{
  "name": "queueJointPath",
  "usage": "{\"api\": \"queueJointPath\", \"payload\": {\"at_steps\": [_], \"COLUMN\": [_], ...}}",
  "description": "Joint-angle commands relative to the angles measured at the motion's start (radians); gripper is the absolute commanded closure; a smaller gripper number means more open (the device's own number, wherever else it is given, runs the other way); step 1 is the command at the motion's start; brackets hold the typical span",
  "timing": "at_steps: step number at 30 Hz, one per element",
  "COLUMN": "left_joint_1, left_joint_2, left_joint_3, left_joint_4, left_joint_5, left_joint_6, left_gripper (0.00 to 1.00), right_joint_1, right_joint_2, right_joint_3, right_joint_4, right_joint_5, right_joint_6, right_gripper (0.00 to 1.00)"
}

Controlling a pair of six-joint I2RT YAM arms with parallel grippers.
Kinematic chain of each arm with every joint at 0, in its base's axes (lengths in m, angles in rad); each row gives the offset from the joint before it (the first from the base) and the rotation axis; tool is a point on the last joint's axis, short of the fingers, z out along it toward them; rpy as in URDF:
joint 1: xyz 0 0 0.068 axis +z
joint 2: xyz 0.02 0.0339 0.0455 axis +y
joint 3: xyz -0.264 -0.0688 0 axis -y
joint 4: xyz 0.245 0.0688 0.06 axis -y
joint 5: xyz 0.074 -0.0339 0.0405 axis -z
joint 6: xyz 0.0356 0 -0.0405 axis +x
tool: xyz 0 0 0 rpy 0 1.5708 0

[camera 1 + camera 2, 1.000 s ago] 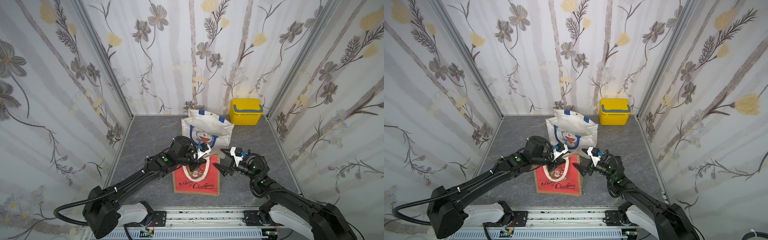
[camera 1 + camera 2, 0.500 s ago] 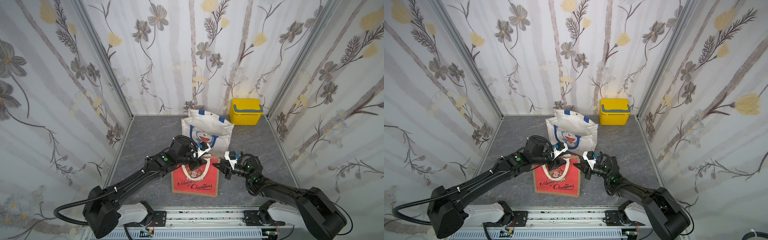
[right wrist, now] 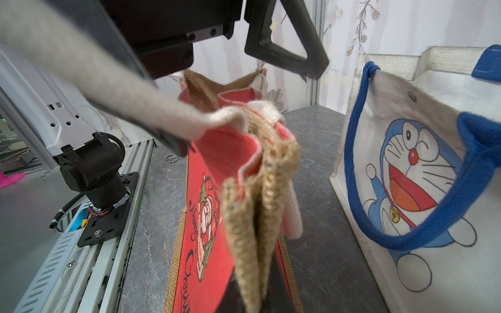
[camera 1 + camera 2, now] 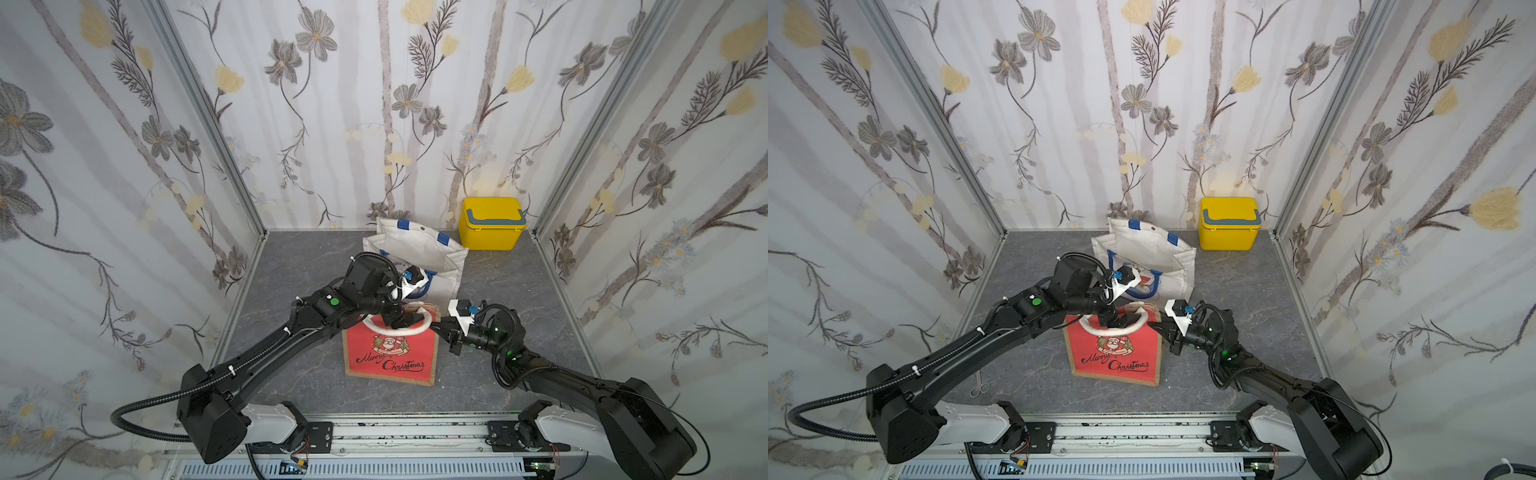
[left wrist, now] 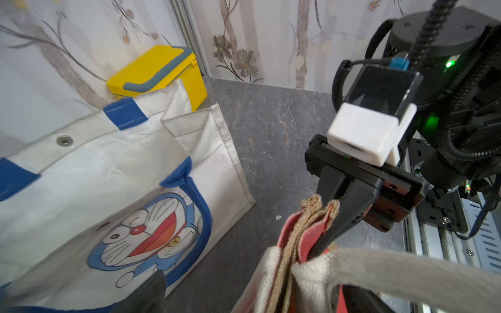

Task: Put away the canvas bag
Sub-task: Press the canvas bag at the center of the board.

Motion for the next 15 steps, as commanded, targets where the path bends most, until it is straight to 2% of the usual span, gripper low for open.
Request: {"api": "queueJointPath", "payload": {"at_steps": [1,7,12,15], "left_joint_1": [0.001,0.001,0.002,0.002], "left_joint_2": [-0.01,-0.166,-0.186,-0.181], "left_joint_3": [0.016,-0.053,-0.022,0.002], "left_joint_4": [0.01,0.046,-0.02,-0.029], "left_joint_5": [-0.015,-0.061,-0.203,-0.245], "left_joint_6": [0.062,0.066,0.085,0.089], "left_gripper": [0.0,0.0,0.0,0.01], "right_joint_1": [0.0,-0.006,-0.009,-0.012], "right_joint_2": [0.0,-0.014,0.003,0.015], "right_joint_3": [0.002,-0.006,0.02,0.029], "right_joint_4": [-0.011,-0.017,-0.047,-0.053], "right_joint_5": [-0.021,0.009,0.015,0.014], "right_joint_6": [-0.03,-0.044,-0.069,-0.073], "right_gripper": [0.97,0.97,0.97,0.98]}}
